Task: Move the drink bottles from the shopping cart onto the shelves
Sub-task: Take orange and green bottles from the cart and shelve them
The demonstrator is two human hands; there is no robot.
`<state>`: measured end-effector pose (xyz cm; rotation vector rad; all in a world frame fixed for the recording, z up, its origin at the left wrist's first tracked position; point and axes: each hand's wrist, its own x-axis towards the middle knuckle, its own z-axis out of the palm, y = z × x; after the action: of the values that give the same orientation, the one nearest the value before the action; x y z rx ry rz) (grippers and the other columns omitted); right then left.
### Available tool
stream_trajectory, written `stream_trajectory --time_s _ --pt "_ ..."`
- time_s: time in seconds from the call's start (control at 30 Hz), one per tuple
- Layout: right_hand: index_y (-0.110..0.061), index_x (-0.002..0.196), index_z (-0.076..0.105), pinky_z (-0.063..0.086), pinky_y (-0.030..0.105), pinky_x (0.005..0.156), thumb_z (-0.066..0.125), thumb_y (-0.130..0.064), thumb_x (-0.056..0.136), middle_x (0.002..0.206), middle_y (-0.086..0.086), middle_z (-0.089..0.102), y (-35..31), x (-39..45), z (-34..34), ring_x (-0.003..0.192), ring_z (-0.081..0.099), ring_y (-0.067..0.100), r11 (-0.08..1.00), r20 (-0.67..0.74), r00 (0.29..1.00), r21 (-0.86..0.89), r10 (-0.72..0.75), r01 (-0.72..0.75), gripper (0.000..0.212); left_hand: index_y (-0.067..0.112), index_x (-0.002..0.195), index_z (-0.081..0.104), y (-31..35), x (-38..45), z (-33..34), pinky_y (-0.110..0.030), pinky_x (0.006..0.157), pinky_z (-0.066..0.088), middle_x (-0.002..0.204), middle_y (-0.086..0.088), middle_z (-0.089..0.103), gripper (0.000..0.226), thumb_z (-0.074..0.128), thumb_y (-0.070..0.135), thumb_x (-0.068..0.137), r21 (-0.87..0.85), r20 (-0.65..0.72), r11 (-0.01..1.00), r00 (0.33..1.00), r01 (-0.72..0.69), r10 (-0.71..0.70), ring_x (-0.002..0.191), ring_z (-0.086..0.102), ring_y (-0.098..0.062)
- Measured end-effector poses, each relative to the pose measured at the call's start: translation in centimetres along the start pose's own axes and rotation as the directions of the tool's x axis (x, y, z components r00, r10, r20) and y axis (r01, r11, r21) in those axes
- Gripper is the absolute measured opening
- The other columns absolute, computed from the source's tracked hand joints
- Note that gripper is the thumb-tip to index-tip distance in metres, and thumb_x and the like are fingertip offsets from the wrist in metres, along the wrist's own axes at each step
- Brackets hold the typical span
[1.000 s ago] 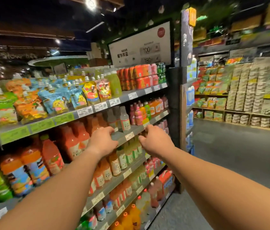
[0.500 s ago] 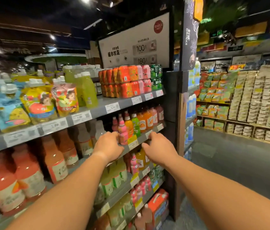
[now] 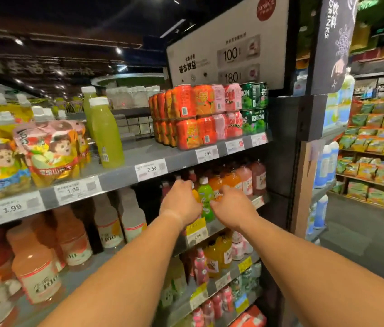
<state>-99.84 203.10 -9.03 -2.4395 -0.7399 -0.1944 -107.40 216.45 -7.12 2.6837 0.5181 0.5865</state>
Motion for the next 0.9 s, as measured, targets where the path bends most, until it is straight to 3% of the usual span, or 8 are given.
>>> stream_trajectory --time_s 0.1,0.2,0.27,0.37,0.43,0.57,0.67,0.9 --pt "-0.014 0.120 0.052 0.046 0.039 0.089 0.055 -0.045 0.085 0.124 0.011 0.058 1.9 4.7 1.1 0.113 0.055 0.032 0.997 0.051 0.996 0.029 -0.070 0.069 0.047 0.013 0.137 0.044 1.7 2.6 3.0 -0.045 0.102 0.045 0.138 -0.011 0.044 0.057 0.062 0.029 0.085 0.011 -0.009 0.994 0.994 0.105 -0.105 0.125 0.051 -0.035" --pt "-0.017 0.103 0.052 0.044 0.035 0.076 0.059 -0.044 0.080 0.114 0.010 0.061 3.6 8.7 1.8 0.106 0.058 0.030 0.985 0.100 0.981 0.056 -0.167 0.162 0.036 0.011 0.143 0.034 2.5 4.8 5.4 -0.047 0.104 0.043 0.143 -0.013 0.042 0.066 0.060 0.030 0.085 -0.006 -0.039 0.967 0.967 0.253 -0.254 0.130 0.047 -0.037" --pt "-0.019 0.099 0.051 0.044 0.034 0.075 0.060 -0.043 0.078 0.110 0.009 0.062 4.3 10.8 2.3 0.103 0.059 0.030 0.972 0.135 0.965 0.093 -0.226 0.215 0.033 0.009 0.139 0.035 2.8 6.0 6.3 -0.046 0.102 0.043 0.140 -0.014 0.043 0.063 0.060 0.031 0.086 -0.016 -0.077 0.931 0.927 0.366 -0.366 0.129 0.047 -0.038" --pt "-0.014 0.115 0.053 0.047 0.036 0.083 0.063 -0.040 0.079 0.114 0.012 0.061 4.9 13.3 3.1 0.107 0.058 0.032 0.956 0.180 0.940 0.111 -0.290 0.273 0.045 0.009 0.129 0.042 2.8 7.6 7.0 -0.043 0.098 0.045 0.132 -0.014 0.051 0.054 0.063 0.033 0.085 -0.007 -0.117 0.864 0.857 0.504 -0.501 0.124 0.051 -0.037" --pt "-0.013 0.114 0.050 0.043 0.034 0.076 0.063 -0.039 0.081 0.114 0.012 0.061 5.1 14.5 3.7 0.106 0.058 0.033 0.951 0.209 0.930 0.127 -0.304 0.282 0.044 0.009 0.124 0.046 2.5 8.3 7.8 -0.040 0.093 0.049 0.126 -0.014 0.057 0.046 0.062 0.028 0.085 -0.046 -0.132 0.827 0.817 0.560 -0.561 0.118 0.056 -0.036" --pt "-0.010 0.110 0.046 0.046 0.035 0.077 0.064 -0.034 0.083 0.113 0.014 0.062 5.6 15.9 5.0 0.105 0.059 0.034 0.945 0.277 0.907 0.179 -0.316 0.275 0.040 0.009 0.118 0.047 2.5 9.2 9.5 -0.027 0.075 0.037 0.119 -0.011 0.064 0.032 0.057 0.021 0.090 -0.061 -0.155 0.791 0.777 0.609 -0.610 0.111 0.061 -0.031" --pt "-0.008 0.114 0.047 0.049 0.035 0.082 0.066 -0.034 0.084 0.114 0.015 0.063 6.0 16.3 5.8 0.105 0.060 0.033 0.941 0.304 0.895 0.193 -0.326 0.278 0.044 0.013 0.113 0.049 2.6 9.1 10.3 -0.026 0.076 0.031 0.115 -0.006 0.064 0.028 0.060 0.024 0.089 -0.084 -0.199 0.769 0.745 0.634 -0.636 0.107 0.062 -0.028" --pt "-0.011 0.118 0.051 0.046 0.034 0.088 0.076 -0.037 0.077 0.117 0.009 0.048 7.0 16.4 7.2 0.108 0.054 0.028 0.921 0.283 0.887 0.249 -0.366 0.300 0.054 0.016 0.109 0.054 2.8 8.2 11.1 -0.036 0.085 0.049 0.115 -0.006 0.057 0.032 0.067 0.022 0.081 -0.126 -0.261 0.792 0.750 0.598 -0.608 0.103 0.060 -0.031"
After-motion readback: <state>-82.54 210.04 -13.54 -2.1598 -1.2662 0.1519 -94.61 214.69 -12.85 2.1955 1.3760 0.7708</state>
